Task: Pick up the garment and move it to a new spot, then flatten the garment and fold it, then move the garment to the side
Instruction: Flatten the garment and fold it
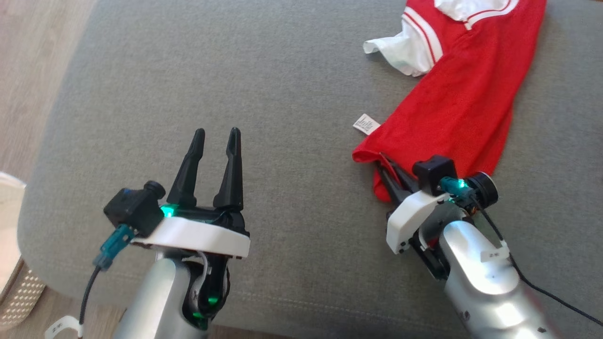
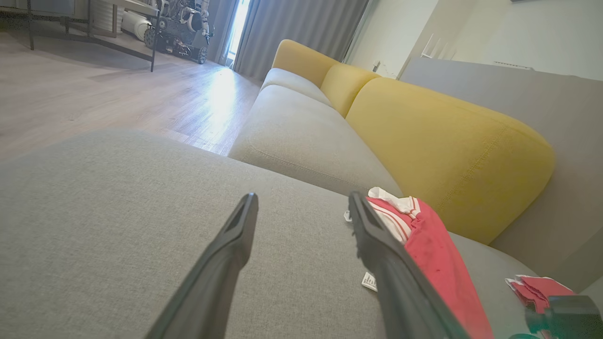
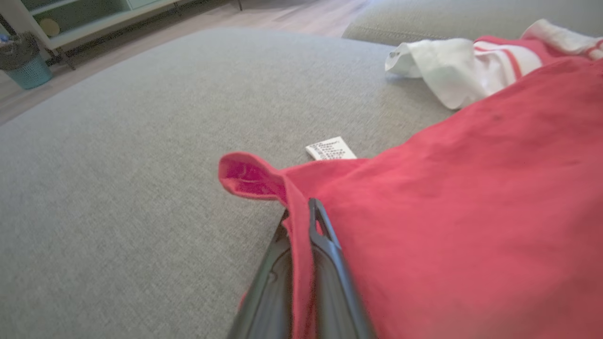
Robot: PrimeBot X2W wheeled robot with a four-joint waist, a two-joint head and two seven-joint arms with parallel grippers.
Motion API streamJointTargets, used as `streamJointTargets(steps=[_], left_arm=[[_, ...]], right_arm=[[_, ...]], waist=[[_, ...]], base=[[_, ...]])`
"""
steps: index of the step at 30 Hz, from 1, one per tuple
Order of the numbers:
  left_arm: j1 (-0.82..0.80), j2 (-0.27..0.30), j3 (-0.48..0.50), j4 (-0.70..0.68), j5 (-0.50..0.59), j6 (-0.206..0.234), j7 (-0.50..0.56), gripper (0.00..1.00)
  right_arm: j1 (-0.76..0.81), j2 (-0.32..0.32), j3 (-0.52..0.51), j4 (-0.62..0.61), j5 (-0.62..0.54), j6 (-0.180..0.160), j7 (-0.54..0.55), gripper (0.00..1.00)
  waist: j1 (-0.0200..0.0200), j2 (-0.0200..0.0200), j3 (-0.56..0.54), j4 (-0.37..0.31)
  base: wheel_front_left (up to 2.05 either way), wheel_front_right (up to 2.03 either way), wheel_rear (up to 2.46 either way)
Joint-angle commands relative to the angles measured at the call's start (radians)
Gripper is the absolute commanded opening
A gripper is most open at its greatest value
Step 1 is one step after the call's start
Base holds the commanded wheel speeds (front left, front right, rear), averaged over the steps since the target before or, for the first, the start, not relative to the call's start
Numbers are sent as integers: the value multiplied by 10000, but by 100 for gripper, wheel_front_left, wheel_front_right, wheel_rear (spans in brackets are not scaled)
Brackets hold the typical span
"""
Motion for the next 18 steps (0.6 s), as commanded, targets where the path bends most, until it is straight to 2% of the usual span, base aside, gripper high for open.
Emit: streamJointTargets(steps=[1,6,9,15,18], left_arm=[[-256,70,347,-304,3,46,-59,100],[-126,70,549,-307,123,8,-59,100],[-91,70,626,-300,174,-24,-59,100],[-35,70,624,-292,190,-37,-59,100],[69,70,644,-282,208,7,-59,100]], right_arm=[[-215,197,125,-422,115,35,-210,0],[-37,197,343,-1514,714,35,-714,0],[-62,198,502,-2066,679,35,-881,0],[-510,198,1237,-3820,846,35,-1043,0],[-874,198,1646,-4805,1333,35,-1127,0]], waist=[[0,0,-104,-131],[0,0,-346,-645],[0,0,-467,-901],[0,0,-856,-1351],[0,0,-1043,-1485]], base=[[0,0,0],[0,0,0],[0,0,0],[0,0,0],[0,0,0]])
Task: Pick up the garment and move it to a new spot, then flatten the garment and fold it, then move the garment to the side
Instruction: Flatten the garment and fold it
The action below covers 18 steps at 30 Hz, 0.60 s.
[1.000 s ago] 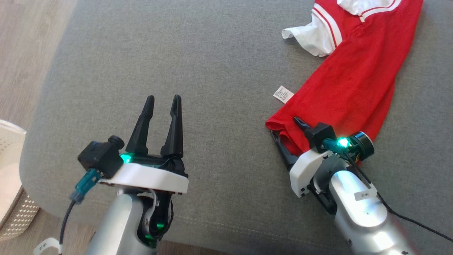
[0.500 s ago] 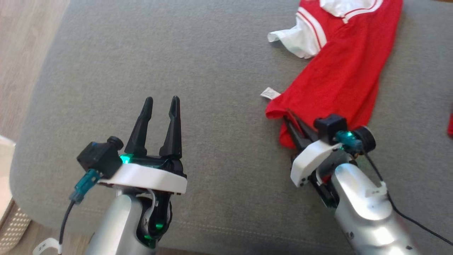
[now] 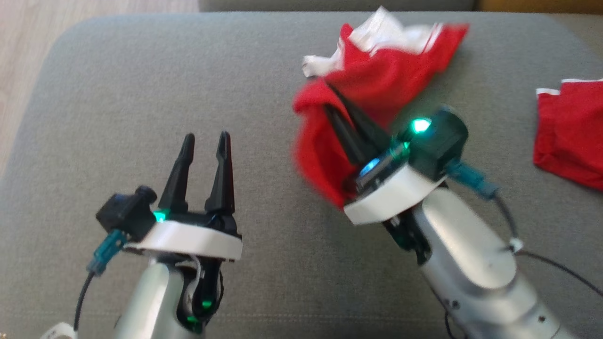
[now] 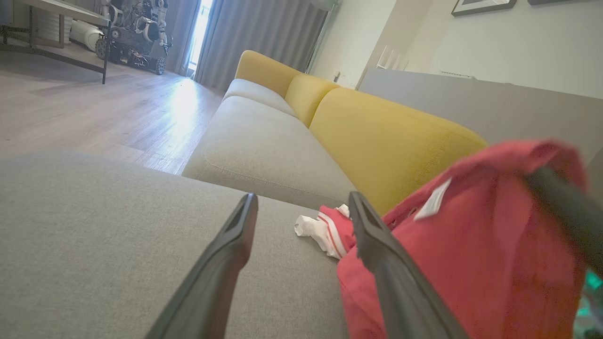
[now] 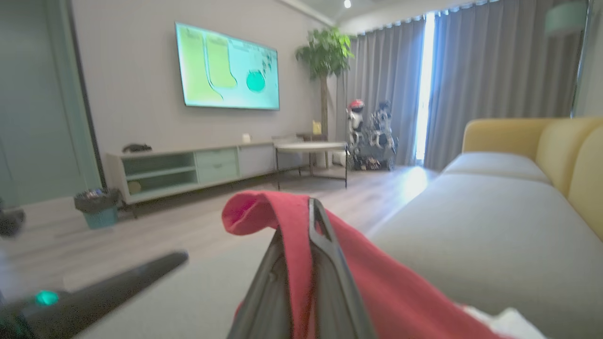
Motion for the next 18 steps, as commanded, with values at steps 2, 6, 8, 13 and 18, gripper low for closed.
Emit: streamJointTargets(steps=[2,6,8,13,18], left_arm=[[11,70,375,-340,114,41,-59,100],[98,70,472,-385,171,37,-59,100],[96,70,470,-410,167,31,-59,100],[37,70,502,-472,175,31,-59,100],[-70,70,691,-419,339,-97,-59,100]], right_arm=[[-591,208,121,-1140,684,35,-148,0],[-286,206,-887,-1929,1056,35,179,0],[267,201,-1936,-2127,1151,35,456,0],[2304,205,-5199,-2534,1891,35,1024,0],[3735,206,-6891,-2008,2137,35,1514,4]], waist=[[0,0,-186,-230],[0,0,-197,-495],[0,0,-146,-611],[0,0,79,-941],[0,0,392,-1481]], base=[[0,0,0],[0,0,0],[0,0,0],[0,0,0],[0,0,0]])
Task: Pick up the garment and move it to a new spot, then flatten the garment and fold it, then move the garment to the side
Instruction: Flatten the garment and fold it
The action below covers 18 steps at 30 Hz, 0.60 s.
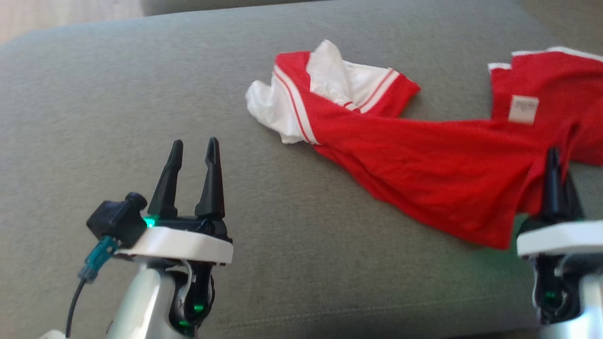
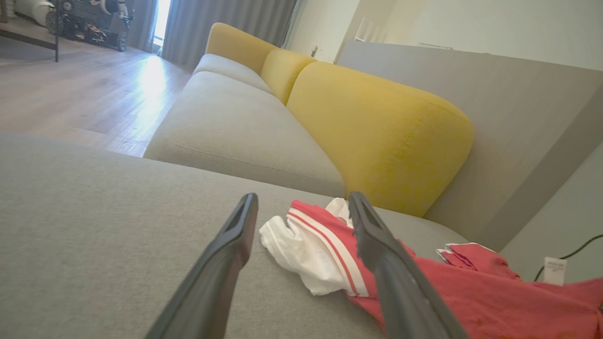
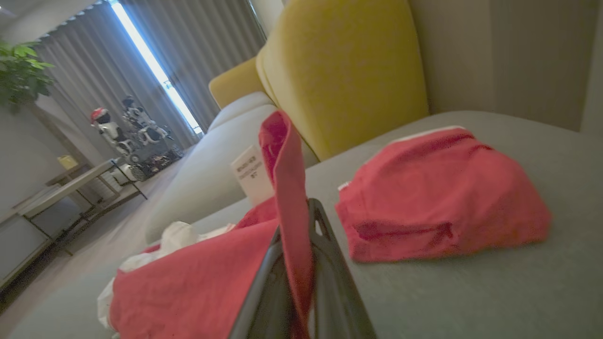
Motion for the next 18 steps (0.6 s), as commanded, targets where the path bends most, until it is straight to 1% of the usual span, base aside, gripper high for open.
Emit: streamJointTargets(steps=[1,2,4,6,9,11,13,15,17,18], left_arm=[[-479,60,366,-311,112,-104,-59,100],[-537,60,386,-291,147,-140,-59,100],[-667,60,400,-243,214,-212,-59,100],[-786,60,424,-204,263,-245,-59,100],[-866,60,499,-163,313,-274,-59,100],[-896,60,535,-116,353,-308,-59,100],[-924,60,586,-56,398,-335,-59,100],[-948,60,642,44,469,-358,-59,100],[-990,60,712,228,602,-336,-59,100],[-990,60,712,228,602,-336,-59,100]], right_arm=[[-279,51,104,-100,-22,35,32,48],[-246,51,-69,237,-10,35,75,100],[-367,51,-509,878,-481,35,-69,100],[-650,52,-738,1246,-961,35,-402,100],[-1062,52,-623,1408,-955,35,-961,100],[-1199,52,-368,1238,-1085,35,-1302,100],[-1230,52,113,919,-1062,35,-1526,100],[-1097,52,774,574,-1112,35,-1571,100],[-873,52,1506,215,-1542,35,-1531,100],[-873,52,1506,215,-1542,35,-1531,100]], waist=[[0,-1,237,-333],[0,-1,286,-428],[0,-1,382,-577],[0,-1,449,-698],[0,-1,478,-889],[0,-1,481,-978],[0,-1,475,-1072],[0,-1,481,-1181],[0,-1,539,-1316],[0,-1,539,-1316]], base=[[0,0,0],[0,0,0],[0,0,0],[0,0,0],[0,0,0],[0,0,0],[0,0,0],[0,0,0],[0,0,0],[0,0,0]])
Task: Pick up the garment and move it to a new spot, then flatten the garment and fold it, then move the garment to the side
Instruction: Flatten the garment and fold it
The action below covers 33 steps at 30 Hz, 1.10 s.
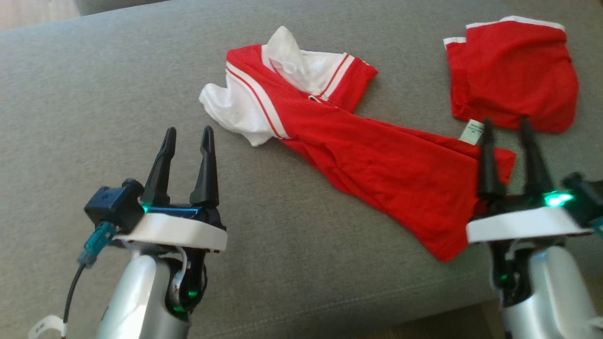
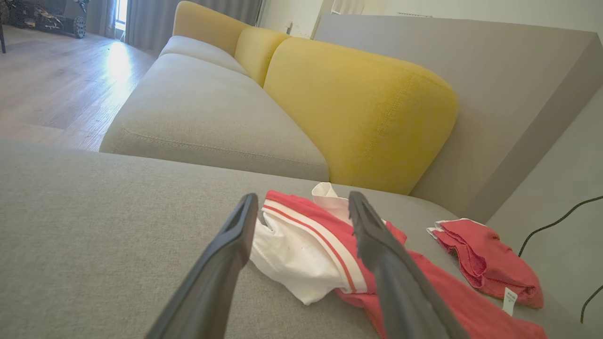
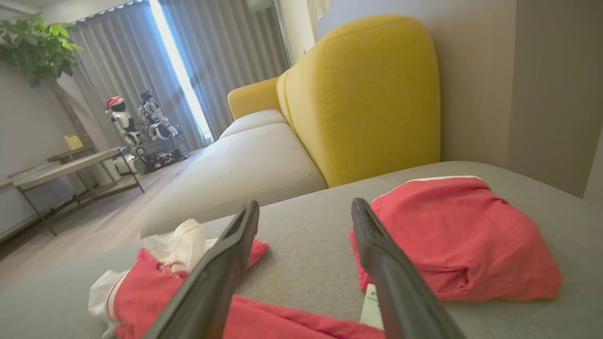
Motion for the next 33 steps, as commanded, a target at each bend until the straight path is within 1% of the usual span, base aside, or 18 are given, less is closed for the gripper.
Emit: streamJointTargets(steps=[1,3,5,8,10,13,15,17,20,23,25,26,27,30,33], left_arm=[[-461,68,409,-244,84,24,-59,100],[-566,68,482,106,219,126,-59,100],[-719,68,517,824,481,372,-59,100],[-1274,68,524,1894,674,513,-59,100],[-1760,77,549,2490,777,448,-59,100],[-2488,84,625,3348,731,221,-59,100],[-2966,196,597,3958,857,148,-59,100],[-3372,289,580,4649,931,149,-39,100],[-3914,479,375,5563,1269,270,36,100],[-4311,646,174,6376,1560,403,173,100],[-4511,716,51,6820,1680,403,228,100],[-4599,732,18,7002,1696,378,222,52],[-4678,741,7,7157,1690,350,202,0],[-4873,761,-44,7483,1693,256,115,0],[-5058,829,118,7439,1642,386,-3,0]], right_arm=[[28,-74,255,-366,-78,35,-36,100],[189,-74,486,-523,34,35,-89,100],[263,-74,582,-591,131,35,-163,100],[275,-74,740,-645,196,35,-238,100],[254,-74,798,-665,236,35,-288,100],[227,-74,794,-639,270,35,-359,100],[209,-74,811,-602,298,35,-408,100],[179,-74,884,-557,324,35,-450,100],[160,-74,897,-503,368,35,-535,100],[154,-74,912,-441,396,35,-609,100],[145,-74,922,-404,413,35,-645,100],[140,-74,928,-387,419,35,-662,100],[134,-74,937,-370,423,35,-678,100],[122,-74,940,-310,437,35,-720,100],[102,-74,923,-240,437,35,-753,100]], waist=[[0,0,68,-109],[0,0,149,-269],[0,0,236,-433],[0,0,390,-682],[0,0,495,-848],[0,0,591,-1067],[0,0,639,-1206],[0,0,672,-1335],[0,0,702,-1470],[0,0,722,-1569],[0,0,734,-1613],[0,0,738,-1628],[0,0,741,-1639],[0,0,734,-1636],[0,0,700,-1572]], base=[[0,0,0],[0,0,0],[0,0,0],[0,0,0],[0,0,0],[0,0,0],[0,0,0],[0,0,0],[0,0,0],[0,0,0],[0,0,0],[0,0,0],[0,0,0],[0,0,0],[0,0,0]])
